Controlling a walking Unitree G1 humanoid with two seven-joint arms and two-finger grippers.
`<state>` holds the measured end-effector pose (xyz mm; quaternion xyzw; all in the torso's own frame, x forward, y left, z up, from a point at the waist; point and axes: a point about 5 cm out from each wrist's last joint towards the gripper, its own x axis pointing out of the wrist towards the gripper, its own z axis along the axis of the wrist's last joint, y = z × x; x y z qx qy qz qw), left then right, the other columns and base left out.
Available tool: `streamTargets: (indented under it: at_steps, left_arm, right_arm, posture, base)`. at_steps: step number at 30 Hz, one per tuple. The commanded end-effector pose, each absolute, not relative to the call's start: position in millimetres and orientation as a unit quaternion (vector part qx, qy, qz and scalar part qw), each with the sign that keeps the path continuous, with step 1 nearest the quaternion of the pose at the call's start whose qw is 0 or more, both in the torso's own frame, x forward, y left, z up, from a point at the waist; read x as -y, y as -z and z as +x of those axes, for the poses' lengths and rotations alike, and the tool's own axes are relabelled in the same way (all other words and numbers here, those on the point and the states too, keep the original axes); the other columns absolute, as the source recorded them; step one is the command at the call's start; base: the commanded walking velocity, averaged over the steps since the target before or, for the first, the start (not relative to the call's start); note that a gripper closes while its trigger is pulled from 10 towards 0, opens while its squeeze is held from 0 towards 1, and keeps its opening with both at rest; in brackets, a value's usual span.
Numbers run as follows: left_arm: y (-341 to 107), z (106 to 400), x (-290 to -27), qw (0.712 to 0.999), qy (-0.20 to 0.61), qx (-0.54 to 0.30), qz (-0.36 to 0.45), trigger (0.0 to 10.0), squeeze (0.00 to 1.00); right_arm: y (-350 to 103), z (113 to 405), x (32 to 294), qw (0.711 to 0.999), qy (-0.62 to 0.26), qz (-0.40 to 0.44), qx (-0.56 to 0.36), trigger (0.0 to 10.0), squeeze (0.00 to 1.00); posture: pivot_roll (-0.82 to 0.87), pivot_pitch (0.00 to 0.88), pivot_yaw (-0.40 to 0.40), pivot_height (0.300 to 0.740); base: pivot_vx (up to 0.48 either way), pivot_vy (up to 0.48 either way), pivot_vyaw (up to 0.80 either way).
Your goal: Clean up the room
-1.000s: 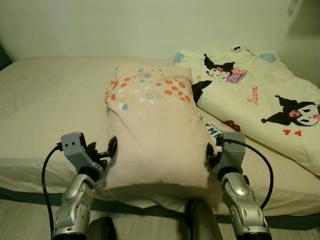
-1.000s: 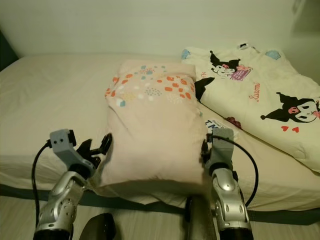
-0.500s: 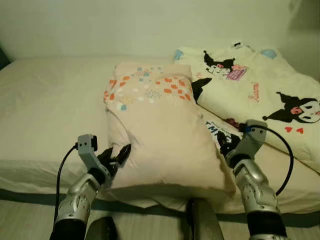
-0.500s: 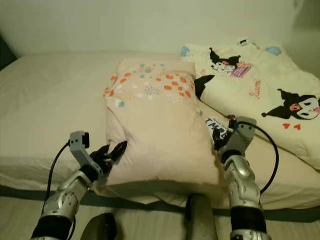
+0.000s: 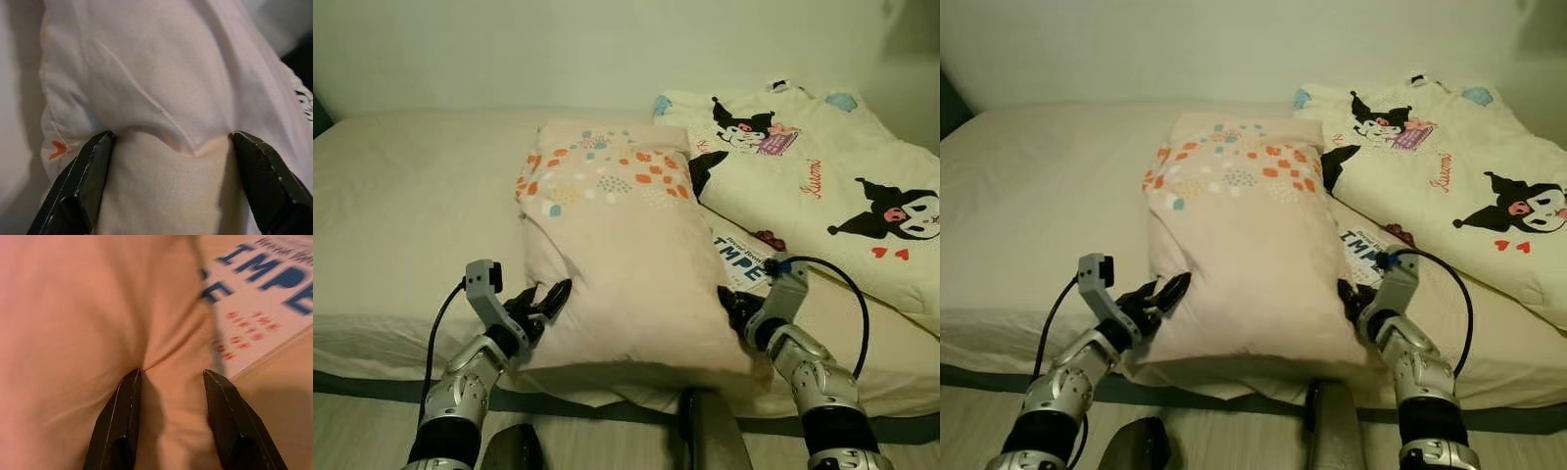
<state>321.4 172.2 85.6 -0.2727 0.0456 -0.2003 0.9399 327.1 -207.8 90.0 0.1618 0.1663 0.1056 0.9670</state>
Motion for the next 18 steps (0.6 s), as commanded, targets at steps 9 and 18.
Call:
streamTargets:
  at_steps: [9, 18]
  left_arm:
    - [-70, 307, -163, 0.922, 0.257, -0.077, -0.279, 0.0, 0.00]
    - [-73, 305, -163, 0.910, 0.286, -0.073, -0.292, 0.0, 0.00]
  right_arm:
    - [-69, 319, 198, 0.951, -0.141, 0.168, -0.218, 0.0, 0.00]
    - [-74, 322, 202, 0.953, -0.150, 0.165, -0.206, 0.0, 0.00]
  posture:
    - [-0.15, 0.175, 0.035, 0.551]
    - [-0.15, 0.177, 0.033, 0.551]
  base:
    - [0.000, 0.000, 0.00]
    - [0.000, 0.000, 0.00]
